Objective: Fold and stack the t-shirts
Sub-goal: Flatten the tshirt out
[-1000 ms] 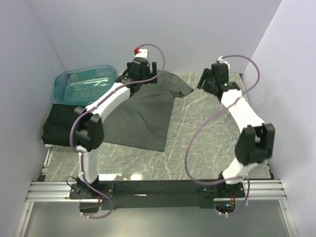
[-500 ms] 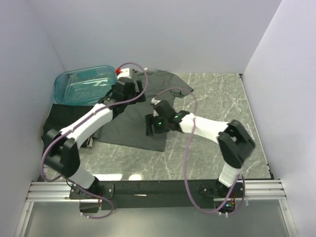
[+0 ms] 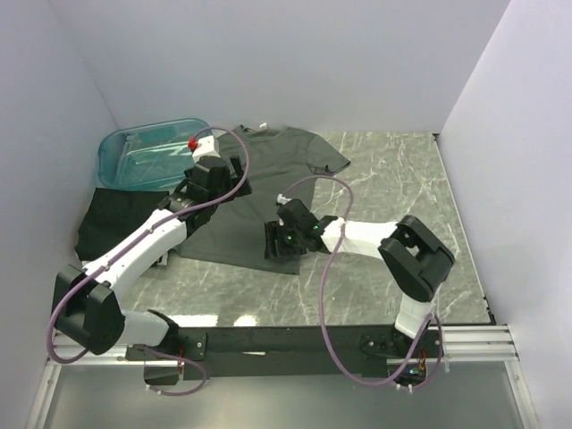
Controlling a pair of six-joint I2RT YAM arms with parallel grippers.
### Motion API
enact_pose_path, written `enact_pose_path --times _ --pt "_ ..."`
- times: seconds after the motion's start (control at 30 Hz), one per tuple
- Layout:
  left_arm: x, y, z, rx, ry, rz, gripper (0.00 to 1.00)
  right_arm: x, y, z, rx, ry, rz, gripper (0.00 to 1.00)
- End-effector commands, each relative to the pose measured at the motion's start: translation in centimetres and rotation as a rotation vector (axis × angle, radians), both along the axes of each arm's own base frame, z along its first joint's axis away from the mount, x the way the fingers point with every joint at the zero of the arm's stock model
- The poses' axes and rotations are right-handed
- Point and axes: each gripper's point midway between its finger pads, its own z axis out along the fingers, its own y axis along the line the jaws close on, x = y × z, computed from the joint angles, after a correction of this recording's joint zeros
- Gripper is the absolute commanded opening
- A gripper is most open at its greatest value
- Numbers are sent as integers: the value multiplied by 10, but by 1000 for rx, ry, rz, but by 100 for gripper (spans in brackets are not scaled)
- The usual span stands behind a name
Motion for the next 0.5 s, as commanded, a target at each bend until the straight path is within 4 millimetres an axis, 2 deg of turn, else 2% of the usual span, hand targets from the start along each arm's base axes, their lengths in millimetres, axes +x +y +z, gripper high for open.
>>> enact_pose_path --times 0.0,0.03,0.1,0.13,0.2,0.23,0.3,0.37,0.4,0.47 --pt "-2 6 25 -41 -67 32 99 -32 -63 -46 -181 117 -126 73" --pt "-3 7 24 -42 -66 32 99 -37 -84 -51 -202 134 -168 73" --pt "-5 7 25 -49 -64 30 99 -40 -105 -53 -213 147 -234 73" --pt "-7 7 22 -48 -58 30 99 -42 -127 -54 -220 158 -287 73" --pt "-9 5 20 -67 -47 24 99 -42 -151 -53 -223 161 -354 73" --pt "-13 3 15 -72 -28 13 99 -48 -166 -51 -228 168 -378 73" --pt "-17 0 11 -98 -8 5 99 -41 -195 -49 -264 142 -461 73" --pt "-25 -5 -2 -112 35 -20 99 -43 -205 -43 -216 148 -485 73" --pt "-29 -6 -5 -133 47 -20 99 -45 -203 -40 -177 163 -487 73" --pt "-41 -10 -21 -161 105 -34 99 -44 -206 -33 -150 153 -505 73"
